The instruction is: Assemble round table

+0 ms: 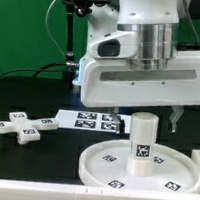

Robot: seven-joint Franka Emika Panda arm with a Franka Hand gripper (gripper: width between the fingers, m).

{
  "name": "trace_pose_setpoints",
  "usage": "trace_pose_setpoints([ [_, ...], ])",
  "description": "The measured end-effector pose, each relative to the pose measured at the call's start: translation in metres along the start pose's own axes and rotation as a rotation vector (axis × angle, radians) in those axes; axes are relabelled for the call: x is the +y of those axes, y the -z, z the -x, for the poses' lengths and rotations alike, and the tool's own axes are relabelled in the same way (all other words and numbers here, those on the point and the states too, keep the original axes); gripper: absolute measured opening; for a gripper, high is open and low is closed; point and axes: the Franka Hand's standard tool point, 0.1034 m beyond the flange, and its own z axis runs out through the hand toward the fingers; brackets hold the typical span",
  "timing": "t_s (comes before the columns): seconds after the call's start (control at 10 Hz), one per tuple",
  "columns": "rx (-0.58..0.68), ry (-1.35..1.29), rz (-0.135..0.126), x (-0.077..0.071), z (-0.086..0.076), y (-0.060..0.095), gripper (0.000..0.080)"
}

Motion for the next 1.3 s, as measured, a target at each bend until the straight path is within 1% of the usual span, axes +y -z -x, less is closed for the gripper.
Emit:
trace_pose_setpoints([
  [0.5,-0.002,0.316,0.003,0.0025,0.0006,-0.0011,0.0649],
  [0.6,-0.005,0.426,0.009,0.0033,0.0002,-0.0004,0.0649],
  [0.8,-0.016,0.681,0.035,0.003,-0.0028,0.0016,0.0649],
  [1.0,-0.06,0.934,0.047,-0.0018,-0.0056,-0.0004,0.0649],
  [1.1,-0.08,1.002,0.056,-0.003,-0.0078,-0.001,0.0649],
  [1.3,-0.087,1.107,0.055,0.0017,-0.0062,-0.0019,0.0649],
])
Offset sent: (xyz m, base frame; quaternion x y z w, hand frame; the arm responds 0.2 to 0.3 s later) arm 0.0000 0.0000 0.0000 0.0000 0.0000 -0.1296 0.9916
